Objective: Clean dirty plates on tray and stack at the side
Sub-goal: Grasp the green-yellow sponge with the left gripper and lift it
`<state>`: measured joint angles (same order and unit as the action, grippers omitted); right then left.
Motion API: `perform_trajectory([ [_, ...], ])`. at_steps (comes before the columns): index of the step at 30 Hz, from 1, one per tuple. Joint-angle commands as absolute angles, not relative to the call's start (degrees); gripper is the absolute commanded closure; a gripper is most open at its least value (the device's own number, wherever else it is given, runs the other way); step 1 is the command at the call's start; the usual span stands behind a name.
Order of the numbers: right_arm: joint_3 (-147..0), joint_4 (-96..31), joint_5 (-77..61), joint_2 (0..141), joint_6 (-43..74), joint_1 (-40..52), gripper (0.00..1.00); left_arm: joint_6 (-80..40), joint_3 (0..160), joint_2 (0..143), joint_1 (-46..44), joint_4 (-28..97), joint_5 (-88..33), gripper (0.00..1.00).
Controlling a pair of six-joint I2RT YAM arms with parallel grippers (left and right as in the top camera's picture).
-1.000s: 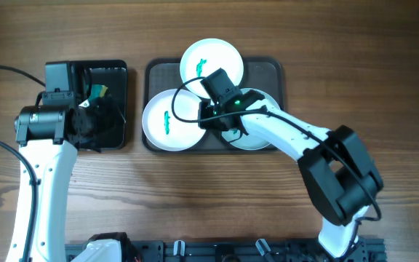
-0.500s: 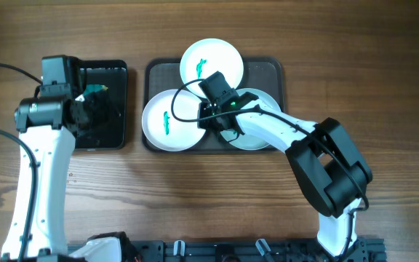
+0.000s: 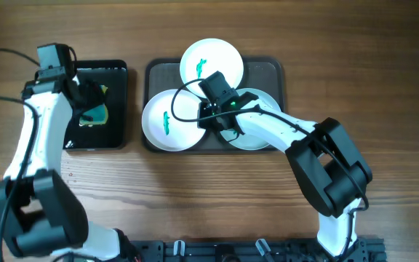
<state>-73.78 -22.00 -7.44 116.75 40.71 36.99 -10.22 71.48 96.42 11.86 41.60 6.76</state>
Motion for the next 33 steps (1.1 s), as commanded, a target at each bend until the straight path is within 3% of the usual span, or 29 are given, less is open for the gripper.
perform_trajectory([
  [1,-74.63,-22.04,-7.73,118.19,40.60,37.17,0.96,-6.15,72.38,101.10,12.12,36.71,5.87,0.25],
  [23,-74.63,-22.02,-8.08,118.19,40.60,37.17,0.96,-6.42,72.34,113.80,13.39,31.99,6.50,0.66],
  [25,-74.63,-22.02,-8.10,118.19,40.60,37.17,0.96,-6.42,72.34,113.80,13.37,31.68,6.50,0.73],
  [28,-74.63,-22.02,-8.14,118.19,40.62,37.17,0.96,-6.42,72.34,113.80,13.37,31.51,6.50,0.96],
  [33,-74.63,-21.78,-8.54,118.19,40.64,37.17,0.96,-6.42,72.36,113.78,13.34,30.55,6.48,0.96],
])
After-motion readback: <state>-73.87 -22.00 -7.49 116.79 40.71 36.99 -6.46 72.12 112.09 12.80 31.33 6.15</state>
